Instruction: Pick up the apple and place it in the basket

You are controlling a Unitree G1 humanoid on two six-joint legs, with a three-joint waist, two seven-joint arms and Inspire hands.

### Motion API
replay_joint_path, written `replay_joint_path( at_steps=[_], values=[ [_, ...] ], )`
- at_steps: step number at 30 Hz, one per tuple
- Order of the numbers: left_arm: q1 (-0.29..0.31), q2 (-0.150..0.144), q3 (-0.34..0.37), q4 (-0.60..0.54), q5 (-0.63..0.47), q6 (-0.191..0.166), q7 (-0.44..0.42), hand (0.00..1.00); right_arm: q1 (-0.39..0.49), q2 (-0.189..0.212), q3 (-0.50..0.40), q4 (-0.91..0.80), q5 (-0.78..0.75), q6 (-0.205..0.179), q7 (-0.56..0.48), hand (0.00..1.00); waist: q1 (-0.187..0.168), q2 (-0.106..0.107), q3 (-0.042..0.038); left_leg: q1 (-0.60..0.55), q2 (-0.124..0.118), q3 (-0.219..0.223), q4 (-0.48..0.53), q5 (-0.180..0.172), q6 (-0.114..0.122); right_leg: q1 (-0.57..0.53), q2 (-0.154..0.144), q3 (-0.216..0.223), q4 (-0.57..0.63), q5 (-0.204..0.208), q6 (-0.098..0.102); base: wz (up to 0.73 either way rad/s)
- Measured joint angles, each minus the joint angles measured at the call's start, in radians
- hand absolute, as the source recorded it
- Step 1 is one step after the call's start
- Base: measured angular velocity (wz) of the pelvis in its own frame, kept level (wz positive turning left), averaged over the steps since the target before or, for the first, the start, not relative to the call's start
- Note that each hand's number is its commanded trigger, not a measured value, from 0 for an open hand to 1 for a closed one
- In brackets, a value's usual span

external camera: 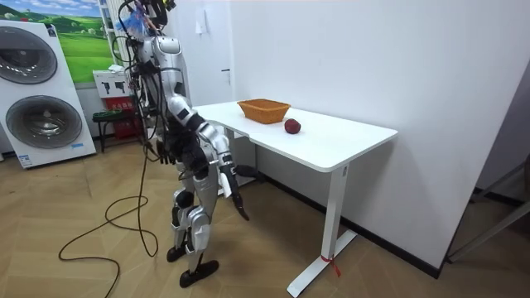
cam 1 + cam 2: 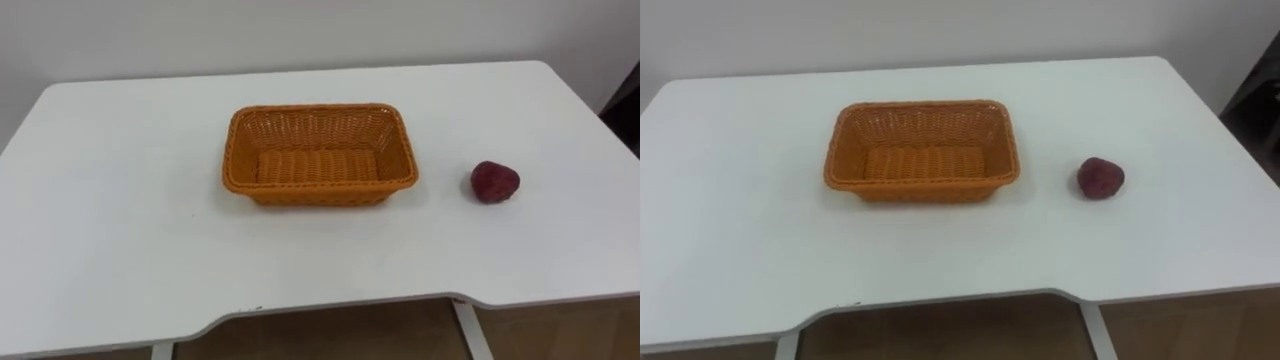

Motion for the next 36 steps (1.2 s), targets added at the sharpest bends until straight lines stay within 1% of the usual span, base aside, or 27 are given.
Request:
replay_joint_path(
  at_steps=[1, 2, 3, 4, 5, 6, 7, 8, 10, 11, 12, 13, 14, 15, 17, 18, 20, 21, 23, 25, 26, 27, 29, 31, 32, 34, 36],
  values=[
    [0.000, 0.002, 0.001, -0.001, 0.004, -0.013, 0.012, 0.00, -0.008, -0.001, -0.016, -0.060, -0.026, -0.026, -0.047, 0.00, 0.000, -0.001, -0.0004, -0.003, 0.000, 0.001, -0.002, 0.000, 0.000, -0.002, 0.000, -0.001, 0.000, 0.000, 0.000, 0.00],
    [0.000, 0.003, 0.001, -0.002, 0.004, -0.020, 0.017, 0.00, -0.014, -0.001, -0.029, -0.089, -0.045, -0.037, -0.072, 0.00, 0.000, -0.001, -0.0004, -0.005, 0.000, 0.001, -0.001, 0.000, 0.000, -0.005, 0.001, 0.000, 0.000, 0.000, 0.000, 0.00],
    [0.000, 0.005, 0.001, -0.004, 0.003, -0.034, 0.018, 0.00, -0.020, -0.008, -0.039, -0.143, -0.074, -0.059, -0.117, 0.00, 0.000, 0.000, -0.0006, -0.010, 0.000, -0.001, -0.001, 0.000, 0.000, -0.010, 0.001, 0.000, 0.000, 0.000, 0.000, 0.00],
    [-0.001, 0.007, 0.000, -0.010, 0.003, -0.041, 0.019, 0.00, -0.021, -0.018, -0.039, -0.187, -0.107, -0.082, -0.160, 0.00, 0.001, -0.001, -0.0009, -0.016, 0.000, -0.001, 0.001, 0.000, 0.000, -0.015, 0.001, 0.000, 0.001, 0.000, 0.000, 0.00],
    [0.000, 0.007, 0.000, -0.011, 0.003, -0.044, 0.019, 0.00, -0.022, -0.021, -0.039, -0.208, -0.125, -0.092, -0.180, 0.00, 0.002, -0.001, -0.0013, -0.018, 0.000, -0.002, 0.001, 0.000, 0.000, -0.016, 0.001, -0.001, 0.003, 0.000, 0.000, 0.05],
    [-0.001, 0.008, 0.000, -0.011, 0.006, -0.047, 0.019, 0.00, -0.025, -0.022, -0.038, -0.253, -0.181, -0.109, -0.227, 0.00, 0.004, -0.003, -0.0020, -0.024, 0.000, -0.003, 0.004, 0.000, 0.000, -0.016, 0.000, -0.005, 0.004, 0.000, 0.000, 0.04],
    [-0.001, 0.007, 0.000, -0.011, 0.024, -0.047, 0.019, 0.00, -0.028, -0.022, -0.037, -0.292, -0.251, -0.114, -0.275, 0.00, 0.006, -0.005, -0.0035, -0.031, 0.000, -0.003, 0.005, 0.000, 0.000, -0.022, 0.000, -0.006, 0.004, 0.000, 0.000, 0.04],
    [-0.001, 0.007, -0.001, -0.011, 0.034, -0.048, 0.019, 0.00, -0.028, -0.022, -0.037, -0.315, -0.292, -0.114, -0.298, 0.00, 0.007, -0.005, -0.0035, -0.033, 0.000, -0.003, 0.005, 0.000, 0.000, -0.024, 0.000, -0.006, 0.004, 0.000, 0.000, 0.00],
    [-0.001, 0.008, -0.004, -0.011, 0.044, -0.048, 0.019, 0.00, -0.028, -0.023, -0.035, -0.403, -0.489, -0.122, -0.371, 0.00, 0.008, 0.000, -0.0058, -0.046, -0.001, -0.013, 0.014, 0.000, 0.000, -0.036, 0.000, -0.008, 0.002, 0.001, 0.000, 0.05],
    [-0.002, 0.009, -0.006, -0.011, 0.044, -0.048, 0.019, 0.00, -0.028, -0.024, -0.024, -0.427, -0.534, -0.127, -0.387, 0.00, 0.009, 0.001, -0.0060, -0.048, -0.002, -0.013, 0.014, 0.000, 0.000, -0.039, 0.000, -0.009, 0.005, 0.001, 0.000, 0.00],
    [-0.004, 0.012, -0.013, -0.011, 0.047, -0.048, 0.019, 0.00, -0.029, -0.029, -0.005, -0.463, -0.619, -0.137, -0.414, 0.00, 0.015, 0.002, -0.0057, -0.053, -0.001, -0.012, 0.013, 0.000, 0.000, -0.046, 0.000, -0.006, 0.014, 0.001, 0.000, -0.05],
    [-0.006, 0.014, -0.020, -0.009, 0.053, -0.050, 0.019, 0.00, -0.030, -0.033, 0.017, -0.486, -0.721, -0.143, -0.431, 0.00, 0.022, 0.004, -0.0045, -0.054, 0.000, -0.010, 0.013, 0.001, 0.000, -0.047, 0.001, -0.004, 0.016, 0.001, 0.000, -0.07],
    [-0.008, 0.013, -0.021, -0.010, 0.055, -0.050, 0.019, 0.00, -0.028, -0.035, 0.022, -0.500, -0.766, -0.142, -0.436, 0.00, 0.028, 0.004, -0.0047, -0.054, 0.000, -0.010, 0.013, 0.001, 0.000, -0.049, 0.000, -0.003, 0.016, 0.001, 0.000, -0.04],
    [-0.010, 0.010, -0.022, -0.011, 0.056, -0.052, 0.018, 0.00, -0.026, -0.038, 0.033, -0.550, -0.841, -0.141, -0.448, 0.00, 0.037, 0.006, -0.0041, -0.051, -0.001, -0.009, 0.009, 0.001, 0.001, -0.052, 0.000, -0.002, 0.015, 0.001, 0.000, 0.00],
    [-0.011, 0.011, -0.026, -0.011, 0.056, -0.052, 0.017, 0.00, -0.027, -0.049, 0.063, -0.624, -0.922, -0.143, -0.454, 0.00, 0.046, 0.008, -0.0034, -0.048, 0.000, -0.009, 0.000, 0.001, 0.001, -0.051, 0.001, -0.002, 0.015, 0.001, 0.000, 0.00],
    [-0.012, 0.011, -0.035, -0.011, 0.056, -0.052, 0.017, 0.00, -0.028, -0.057, 0.087, -0.655, -0.971, -0.151, -0.456, 0.00, 0.055, 0.009, -0.0028, -0.049, 0.001, -0.010, 0.000, 0.002, 0.000, -0.052, 0.001, -0.003, 0.014, 0.001, 0.000, 0.00],
    [-0.013, 0.008, -0.053, -0.011, 0.060, -0.052, 0.016, 0.00, -0.030, -0.069, 0.127, -0.674, -1.034, -0.159, -0.450, 0.00, 0.063, 0.008, -0.0030, -0.047, 0.001, -0.011, -0.003, 0.002, 0.000, -0.051, 0.002, -0.004, 0.014, 0.001, 0.000, 0.02],
    [-0.023, 0.008, -0.066, -0.010, 0.063, -0.052, 0.015, 0.00, -0.035, -0.073, 0.158, -0.674, -1.058, -0.163, -0.438, 0.00, 0.068, 0.006, -0.0028, -0.047, 0.001, -0.010, -0.003, 0.003, -0.001, -0.048, 0.001, -0.005, 0.015, 0.001, 0.000, 0.00],
    [-0.026, 0.009, -0.076, -0.009, 0.062, -0.052, 0.013, 0.00, -0.037, -0.074, 0.205, -0.674, -1.066, -0.164, -0.402, 0.00, 0.080, 0.000, 0.0004, -0.045, -0.001, -0.006, -0.004, 0.009, -0.001, -0.046, 0.000, -0.006, 0.015, 0.001, 0.000, 0.00],
    [-0.043, 0.017, -0.100, -0.009, 0.062, -0.054, 0.013, 0.00, -0.037, -0.074, 0.257, -0.672, -1.065, -0.163, -0.341, 0.00, 0.088, -0.007, 0.0063, -0.041, -0.002, -0.015, -0.005, 0.012, -0.002, -0.044, -0.002, -0.013, 0.011, 0.001, 0.000, 0.08],
    [-0.046, 0.019, -0.102, -0.009, 0.062, -0.055, 0.013, 0.00, -0.037, -0.074, 0.268, -0.671, -1.064, -0.162, -0.324, 0.00, 0.089, -0.009, 0.0080, -0.040, -0.002, -0.017, -0.006, 0.013, -0.002, -0.045, -0.002, -0.017, 0.010, 0.001, 0.000, 0.13],
    [-0.048, 0.023, -0.102, -0.009, 0.062, -0.057, 0.013, 0.00, -0.037, -0.074, 0.289, -0.670, -1.064, -0.159, -0.292, 0.00, 0.089, -0.014, 0.0091, -0.040, -0.003, -0.022, -0.007, 0.013, -0.002, -0.042, -0.002, -0.022, 0.002, 0.002, -0.001, 0.10],
    [-0.051, 0.033, -0.119, -0.009, 0.062, -0.057, 0.013, 0.00, -0.037, -0.082, 0.320, -0.665, -1.064, -0.158, -0.234, 0.00, 0.089, -0.015, 0.0095, -0.041, -0.002, -0.025, -0.007, 0.013, -0.002, -0.039, -0.002, -0.025, -0.003, 0.003, -0.003, 0.06],
    [-0.052, 0.039, -0.142, -0.011, 0.064, -0.057, 0.006, 0.00, -0.038, -0.096, 0.356, -0.653, -1.064, -0.147, -0.148, 0.00, 0.089, -0.021, 0.0115, -0.047, -0.002, -0.025, -0.006, 0.013, -0.002, -0.038, -0.002, -0.025, -0.003, 0.004, -0.004, 0.00],
    [-0.052, 0.039, -0.143, -0.011, 0.064, -0.056, 0.003, 0.00, -0.039, -0.096, 0.364, -0.647, -1.064, -0.144, -0.128, 0.00, 0.089, -0.022, 0.0115, -0.047, -0.002, -0.025, -0.006, 0.013, -0.002, -0.038, -0.002, -0.025, -0.003, 0.004, -0.004, 0.00],
    [-0.053, 0.039, -0.146, -0.011, 0.065, -0.054, -0.012, 0.00, -0.042, -0.096, 0.377, -0.618, -1.064, -0.128, -0.055, 0.00, 0.092, -0.025, 0.0091, -0.046, -0.003, -0.025, -0.006, 0.013, -0.002, -0.037, -0.003, -0.025, -0.003, 0.004, -0.004, 0.00],
    [-0.053, 0.039, -0.156, -0.011, 0.065, -0.052, -0.016, 0.00, -0.045, -0.097, 0.386, -0.618, -1.064, -0.115, -0.014, 0.00, 0.092, -0.025, 0.0093, -0.047, -0.003, -0.025, -0.006, 0.013, -0.002, -0.037, -0.004, -0.026, -0.004, 0.004, -0.004, 0.00]
  ],
)
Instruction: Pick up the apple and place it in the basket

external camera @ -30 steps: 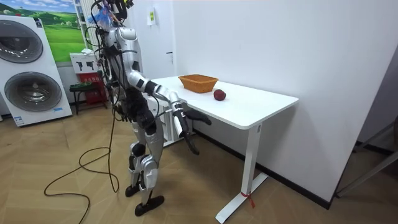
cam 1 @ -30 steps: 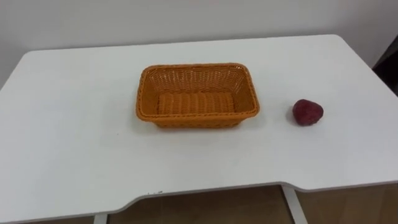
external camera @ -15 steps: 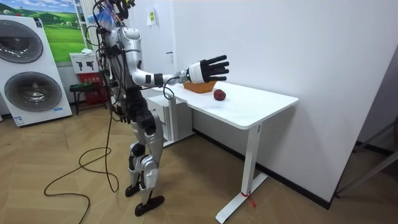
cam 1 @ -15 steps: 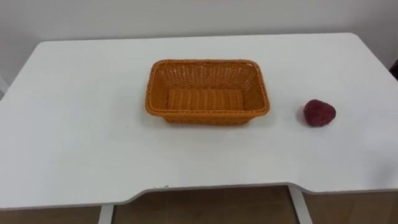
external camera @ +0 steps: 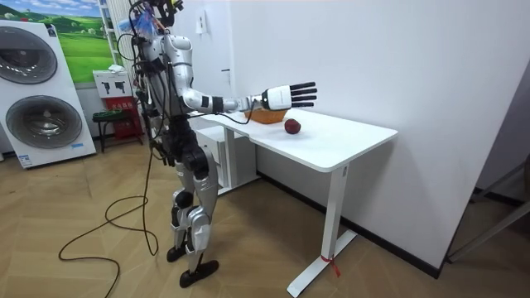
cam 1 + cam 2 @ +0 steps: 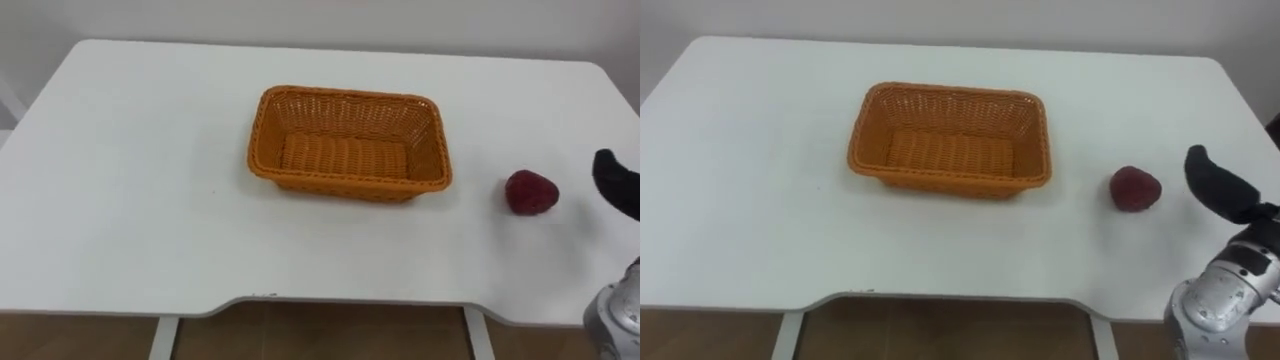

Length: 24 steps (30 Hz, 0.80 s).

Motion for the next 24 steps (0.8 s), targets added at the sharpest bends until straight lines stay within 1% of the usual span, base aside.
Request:
replay_joint_path(
  at_steps=[1, 6, 11, 14, 16, 21, 24],
  values=[
    [0.000, 0.002, -0.003, 0.000, 0.000, 0.000, -0.007, 0.00, -0.009, 0.000, 0.010, 0.005, 0.001, 0.005, 0.024, 0.00, 0.000, 0.000, -0.0002, 0.000, 0.000, -0.001, 0.000, 0.000, 0.000, 0.000, 0.000, -0.002, 0.000, 0.000, 0.000, 0.00],
    [-0.010, 0.009, -0.003, 0.000, 0.000, 0.000, -0.043, 0.00, -0.048, -0.005, 0.023, 0.025, 0.000, 0.006, 0.110, 0.00, 0.006, -0.003, -0.0033, 0.003, 0.002, -0.002, 0.000, 0.001, -0.001, 0.003, 0.001, -0.004, 0.000, 0.000, 0.000, 0.00],
    [-0.009, 0.013, -0.003, 0.001, -0.001, 0.003, -0.072, 0.00, -0.049, -0.036, 0.060, 0.034, 0.003, 0.019, 0.191, 0.00, 0.022, -0.013, -0.0031, 0.010, 0.009, -0.002, 0.000, 0.001, -0.001, 0.016, 0.000, -0.008, -0.003, 0.000, 0.000, 0.01],
    [-0.009, 0.013, -0.003, 0.001, -0.001, 0.011, -0.086, 0.00, -0.049, -0.037, 0.074, 0.040, 0.002, 0.025, 0.241, 0.00, 0.025, -0.016, -0.0044, 0.011, 0.009, -0.002, 0.000, 0.001, -0.001, 0.021, 0.001, -0.011, -0.004, 0.001, -0.001, 0.02],
    [-0.009, 0.013, -0.003, 0.002, -0.001, 0.014, -0.086, 0.00, -0.055, -0.039, 0.092, 0.080, 0.004, 0.026, 0.271, 0.00, 0.026, -0.017, -0.0049, 0.015, 0.009, -0.003, 0.003, 0.000, -0.001, 0.029, 0.000, -0.015, -0.009, 0.002, -0.002, 0.04],
    [-0.007, 0.013, -0.002, 0.001, 0.002, 0.014, -0.087, 0.00, -0.081, -0.041, 0.098, 0.189, 0.005, 0.029, 0.316, 0.00, 0.027, -0.014, -0.0035, 0.013, 0.011, -0.002, 0.007, 0.000, -0.001, 0.033, 0.002, -0.018, -0.015, 0.008, -0.003, 0.00],
    [-0.004, 0.014, 0.000, 0.000, 0.027, 0.015, -0.101, 0.00, -0.091, -0.053, 0.097, 0.208, 0.004, 0.045, 0.345, 0.00, 0.026, -0.009, -0.0043, 0.012, 0.011, -0.002, 0.007, 0.000, -0.001, 0.032, 0.002, -0.019, -0.015, 0.009, -0.003, 0.00]
  ],
)
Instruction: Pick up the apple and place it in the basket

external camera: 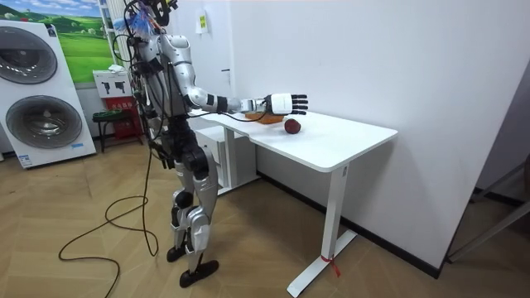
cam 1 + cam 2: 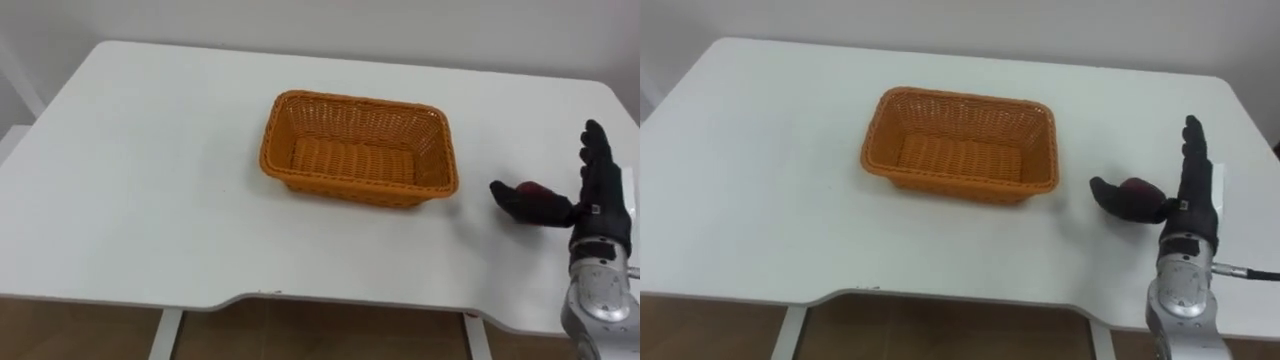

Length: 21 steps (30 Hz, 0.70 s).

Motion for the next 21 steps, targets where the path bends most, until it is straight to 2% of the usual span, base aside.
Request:
replay_joint_path(
  at_steps=[4, 9, 13, 19, 20, 21],
  values=[
    [0.005, 0.000, 0.006, -0.025, 0.021, 0.000, -0.024, 0.00, -0.022, -0.016, -0.002, 0.073, 0.000, 0.003, 0.032, 0.00, 0.000, -0.001, -0.0012, 0.000, 0.001, 0.000, 0.001, 0.000, 0.000, 0.000, 0.001, 0.000, 0.001, 0.000, 0.000, 0.00],
    [0.009, 0.000, 0.007, -0.025, 0.021, 0.001, -0.028, 0.00, -0.022, -0.016, -0.002, 0.112, 0.000, 0.011, 0.064, 0.00, -0.001, -0.003, -0.0021, 0.002, 0.000, -0.001, 0.001, 0.000, 0.000, 0.000, 0.000, 0.000, 0.000, 0.000, 0.000, 0.00],
    [0.010, 0.002, 0.028, -0.025, 0.020, 0.004, -0.028, 0.00, -0.022, -0.018, -0.002, 0.158, 0.033, 0.019, 0.079, 0.00, -0.002, -0.013, -0.0082, 0.005, 0.001, -0.003, 0.001, 0.000, 0.000, 0.003, 0.000, -0.002, 0.000, 0.000, 0.000, 0.00],
    [0.012, 0.004, 0.044, -0.025, 0.020, 0.006, -0.028, 0.00, -0.022, -0.019, -0.011, 0.211, 0.036, 0.025, 0.098, 0.00, -0.004, -0.017, -0.0056, 0.023, 0.000, -0.011, 0.000, 0.000, 0.000, 0.026, -0.001, -0.009, -0.004, 0.000, 0.000, 0.02],
    [0.013, 0.004, 0.046, -0.025, 0.020, 0.006, -0.028, 0.00, -0.022, -0.019, -0.011, 0.213, 0.036, 0.025, 0.098, 0.18, -0.004, -0.017, -0.0053, 0.022, 0.000, -0.011, 0.000, 0.000, 0.000, 0.026, -0.001, -0.010, -0.004, 0.000, 0.000, 0.00],
    [0.013, 0.004, 0.050, -0.025, 0.021, 0.006, -0.028, 0.00, -0.022, -0.020, -0.011, 0.216, 0.034, 0.025, 0.099, 0.46, -0.005, -0.015, -0.0049, 0.022, 0.000, -0.012, 0.000, 0.000, 0.000, 0.026, -0.001, -0.012, -0.003, 0.000, 0.000, 0.00]
  ],
)
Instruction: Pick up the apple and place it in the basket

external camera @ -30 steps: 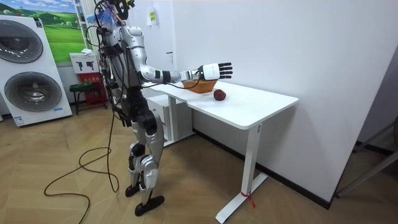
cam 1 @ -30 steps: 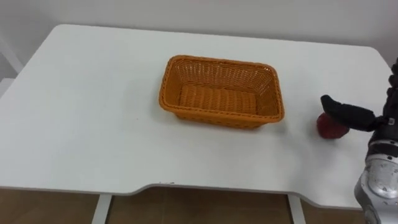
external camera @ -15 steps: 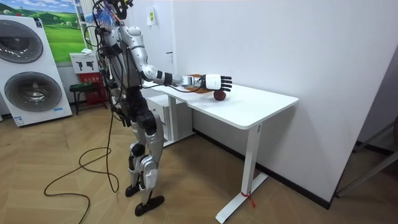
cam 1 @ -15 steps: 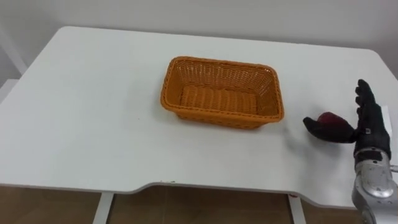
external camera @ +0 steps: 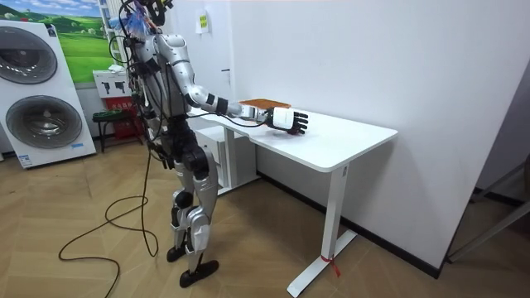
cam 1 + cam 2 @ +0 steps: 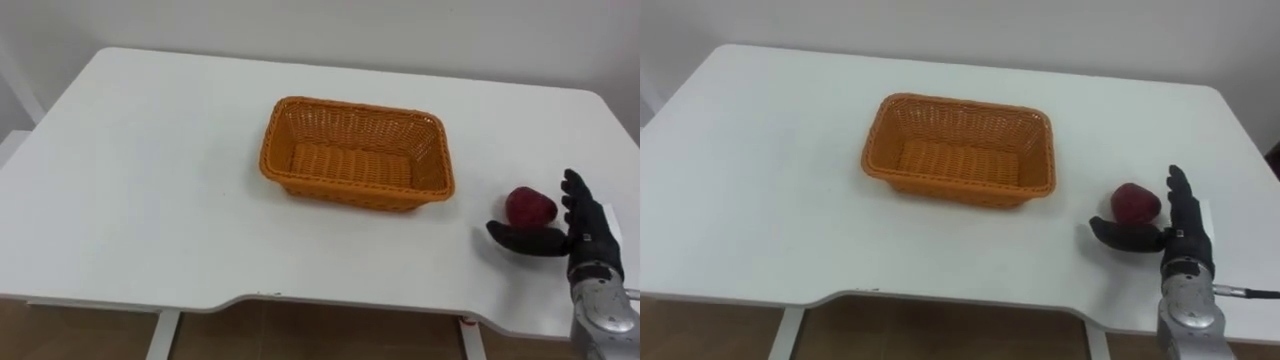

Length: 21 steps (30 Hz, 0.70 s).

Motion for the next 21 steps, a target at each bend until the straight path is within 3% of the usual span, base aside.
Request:
replay_joint_path(
  at_steps=[1, 2, 8, 11, 15, 21],
  values=[
    [-0.001, 0.000, 0.007, 0.000, 0.000, 0.000, 0.000, 0.00, 0.000, -0.003, 0.000, 0.009, -0.005, 0.000, 0.001, 0.90, -0.001, 0.000, 0.0002, -0.001, 0.000, -0.001, -0.003, 0.000, 0.000, 0.001, -0.001, -0.004, 0.000, 0.000, 0.000, 0.04],
    [-0.001, 0.002, 0.009, 0.000, 0.001, 0.000, 0.000, 0.00, 0.000, -0.005, 0.000, 0.015, -0.007, 0.000, 0.002, 1.00, -0.001, 0.000, 0.0001, -0.001, 0.000, -0.001, -0.005, 0.000, 0.000, 0.001, -0.001, -0.005, 0.000, 0.000, 0.000, 0.04],
    [0.003, 0.011, 0.024, 0.001, 0.021, 0.000, 0.000, 0.00, 0.000, -0.030, -0.001, 0.047, -0.048, -0.001, 0.013, 1.00, 0.000, -0.004, -0.0014, -0.001, -0.001, 0.000, -0.010, 0.000, -0.001, 0.000, -0.001, -0.006, -0.003, 0.000, 0.000, 0.00],
    [0.003, 0.016, 0.024, 0.002, 0.044, 0.001, 0.000, 0.00, -0.001, -0.049, -0.018, 0.084, -0.057, -0.005, 0.020, 1.00, 0.003, -0.015, -0.0088, 0.000, -0.001, 0.001, -0.010, 0.001, -0.002, 0.003, 0.000, -0.007, -0.015, 0.001, -0.001, 0.00],
    [0.001, 0.016, 0.023, 0.002, 0.065, 0.001, 0.000, 0.00, -0.023, -0.051, -0.030, 0.128, -0.057, -0.009, 0.031, 1.00, 0.003, -0.029, -0.0046, 0.000, 0.001, 0.001, -0.010, 0.001, -0.003, 0.004, 0.001, -0.008, -0.017, 0.002, -0.002, 0.00],
    [-0.004, 0.022, 0.011, 0.001, 0.065, 0.003, 0.005, 0.00, -0.034, -0.051, -0.030, 0.149, -0.056, -0.010, 0.036, 1.00, 0.001, -0.027, -0.0038, 0.001, 0.000, 0.001, -0.009, 0.001, -0.002, 0.004, 0.001, -0.009, -0.016, 0.002, -0.001, 0.00]
  ],
)
